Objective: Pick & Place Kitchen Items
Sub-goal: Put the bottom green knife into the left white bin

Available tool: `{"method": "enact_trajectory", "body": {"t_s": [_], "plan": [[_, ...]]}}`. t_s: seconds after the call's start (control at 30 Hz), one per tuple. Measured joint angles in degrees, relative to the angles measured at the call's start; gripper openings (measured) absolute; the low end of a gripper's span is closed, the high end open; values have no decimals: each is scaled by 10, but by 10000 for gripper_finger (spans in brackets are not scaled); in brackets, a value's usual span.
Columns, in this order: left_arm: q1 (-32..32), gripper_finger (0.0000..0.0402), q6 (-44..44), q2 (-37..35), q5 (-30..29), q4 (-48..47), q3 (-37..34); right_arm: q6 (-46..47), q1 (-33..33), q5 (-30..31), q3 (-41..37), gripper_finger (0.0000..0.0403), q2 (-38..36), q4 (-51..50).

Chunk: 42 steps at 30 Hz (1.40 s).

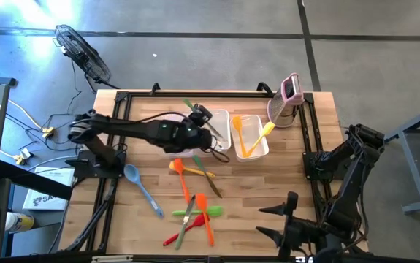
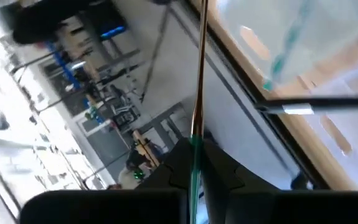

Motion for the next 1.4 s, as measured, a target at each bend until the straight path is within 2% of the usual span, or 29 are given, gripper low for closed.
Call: {"method": "enact_trajectory", "body": {"t_s": [0.17, 0.3, 0.43, 0.67, 0.9, 1.23, 1.4], "plan": [[16, 7, 97, 50, -19, -5, 0, 74, -7, -32, 0, 243, 0, -47], [25, 8, 175, 97, -67, 6, 0, 136, -11, -51, 0, 243, 0, -76], [36, 8, 205, 131, -58, 15, 1, 152, -11, -52, 0, 243, 0, -80], [49, 10, 208, 163, -23, 46, 0, 158, -14, -54, 0, 243, 0, -88], [48, 10, 208, 180, 54, 51, -1, 161, -19, -77, 0, 243, 0, -95], [48, 11, 210, 219, 66, 77, 0, 178, -19, -79, 0, 243, 0, -103], [47, 11, 154, 220, 85, 79, 0, 178, -19, -79, 0, 243, 0, -104]]}}
